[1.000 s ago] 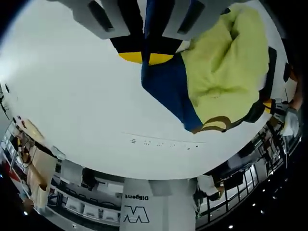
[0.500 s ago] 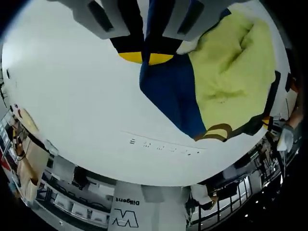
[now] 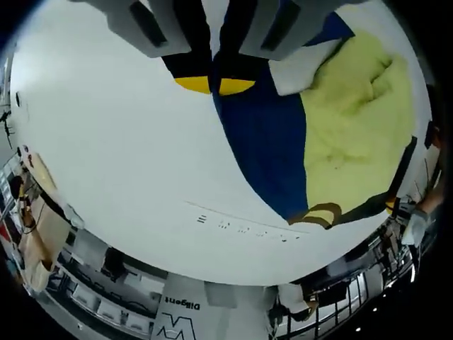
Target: Fold the garment on the visible template until the final outline fits inside the template.
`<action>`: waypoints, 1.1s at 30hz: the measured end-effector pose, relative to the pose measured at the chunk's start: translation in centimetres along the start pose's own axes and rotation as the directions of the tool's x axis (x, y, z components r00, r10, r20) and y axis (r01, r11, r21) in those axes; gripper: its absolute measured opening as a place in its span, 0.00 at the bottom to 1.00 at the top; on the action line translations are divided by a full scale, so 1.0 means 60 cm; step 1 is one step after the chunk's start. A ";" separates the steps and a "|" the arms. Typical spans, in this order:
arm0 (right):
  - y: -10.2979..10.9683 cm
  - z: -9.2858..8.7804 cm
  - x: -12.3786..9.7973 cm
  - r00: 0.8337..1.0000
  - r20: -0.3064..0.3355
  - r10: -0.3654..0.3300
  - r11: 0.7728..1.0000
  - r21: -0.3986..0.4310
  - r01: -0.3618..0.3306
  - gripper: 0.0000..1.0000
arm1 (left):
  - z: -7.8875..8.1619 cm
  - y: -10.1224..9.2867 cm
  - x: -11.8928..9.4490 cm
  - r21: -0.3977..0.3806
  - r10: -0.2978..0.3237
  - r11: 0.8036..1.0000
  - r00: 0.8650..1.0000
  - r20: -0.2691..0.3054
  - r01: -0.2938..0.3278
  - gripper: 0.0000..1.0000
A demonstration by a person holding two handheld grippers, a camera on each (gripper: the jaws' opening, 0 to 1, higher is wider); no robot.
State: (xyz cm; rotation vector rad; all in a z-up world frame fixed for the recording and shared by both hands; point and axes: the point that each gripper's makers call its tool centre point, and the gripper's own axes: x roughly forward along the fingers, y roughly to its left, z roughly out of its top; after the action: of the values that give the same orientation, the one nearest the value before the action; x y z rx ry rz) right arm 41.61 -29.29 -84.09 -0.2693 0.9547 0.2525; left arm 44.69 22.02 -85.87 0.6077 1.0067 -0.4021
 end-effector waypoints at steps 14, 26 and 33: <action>-0.026 0.009 0.024 0.994 -0.017 -0.104 0.992 -0.073 0.103 0.00 | 0.006 0.028 0.012 -0.041 0.043 0.998 0.999 0.017 -0.042 0.00; -0.028 0.016 0.039 0.990 -0.013 -0.142 0.983 -0.117 0.140 0.00 | 0.005 0.056 0.021 -0.034 0.090 0.995 0.996 0.012 -0.090 0.00; -0.041 0.021 0.042 0.985 0.013 -0.170 0.975 -0.140 0.170 0.00 | 0.001 0.055 0.019 -0.037 0.091 0.995 0.996 0.010 -0.091 0.00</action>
State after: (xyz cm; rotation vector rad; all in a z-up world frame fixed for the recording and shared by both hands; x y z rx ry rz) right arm 44.80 -30.94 -85.21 -0.4786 0.9087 0.1629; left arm 47.17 24.45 -85.89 0.6152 0.9697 -0.3059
